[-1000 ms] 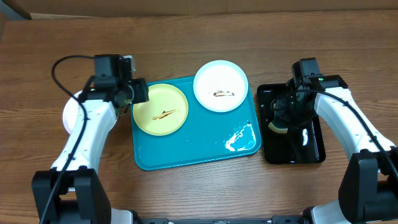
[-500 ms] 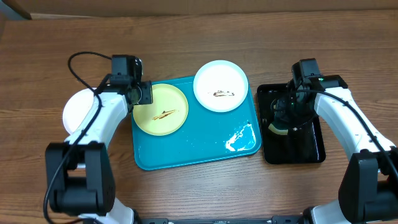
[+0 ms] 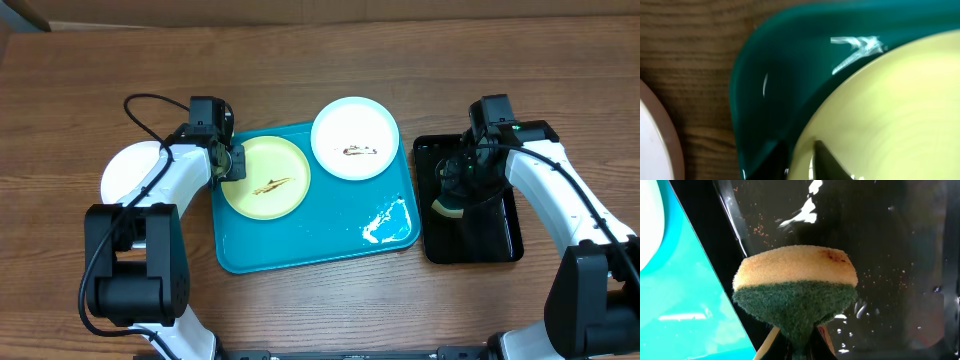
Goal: Clean dirty plates on tray and stack at the side
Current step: 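Release the white plate and grasp the yellow plate rim with left gripper, then scrub the yellow plate with the sponge in the right gripper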
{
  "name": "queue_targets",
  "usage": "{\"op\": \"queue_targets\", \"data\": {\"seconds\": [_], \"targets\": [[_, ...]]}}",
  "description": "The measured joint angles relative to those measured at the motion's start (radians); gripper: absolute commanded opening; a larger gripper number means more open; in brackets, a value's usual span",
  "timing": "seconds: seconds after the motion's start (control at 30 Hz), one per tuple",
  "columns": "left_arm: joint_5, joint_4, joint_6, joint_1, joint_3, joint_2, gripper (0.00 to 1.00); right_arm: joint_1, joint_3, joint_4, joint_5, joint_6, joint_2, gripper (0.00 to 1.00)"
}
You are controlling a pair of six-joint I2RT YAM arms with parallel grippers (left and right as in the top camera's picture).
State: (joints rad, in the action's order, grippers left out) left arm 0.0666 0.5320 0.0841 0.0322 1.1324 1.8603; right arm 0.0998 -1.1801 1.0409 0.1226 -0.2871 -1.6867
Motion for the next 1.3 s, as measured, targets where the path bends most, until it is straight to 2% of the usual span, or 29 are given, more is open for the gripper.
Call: {"op": "queue_targets", "data": {"seconds": [0.07,0.6,0.87,1.03,1.17,1.3], "targets": [[-0.002,0.032,-0.003,0.000,0.000,0.000,0.04,0.000,0.000,0.002,0.000,0.000,0.000,0.04],[-0.050,0.352,0.067,0.000,0.031,-0.001,0.04,0.000,0.000,0.008,0.000,0.000,0.000,0.04],[-0.124,0.460,0.083,0.035,0.031,-0.001,0.04,0.006,-0.008,0.026,0.056,0.092,0.000,0.04],[-0.152,0.496,0.099,0.103,0.029,-0.002,0.04,0.014,-0.090,0.063,0.202,0.187,0.000,0.04],[-0.168,0.498,0.125,0.138,0.029,-0.002,0.04,0.076,-0.122,0.048,0.327,0.229,0.000,0.04],[-0.189,0.501,0.137,0.156,0.029,-0.006,0.04,0.213,-0.122,-0.008,0.375,0.219,0.000,0.04]]}}
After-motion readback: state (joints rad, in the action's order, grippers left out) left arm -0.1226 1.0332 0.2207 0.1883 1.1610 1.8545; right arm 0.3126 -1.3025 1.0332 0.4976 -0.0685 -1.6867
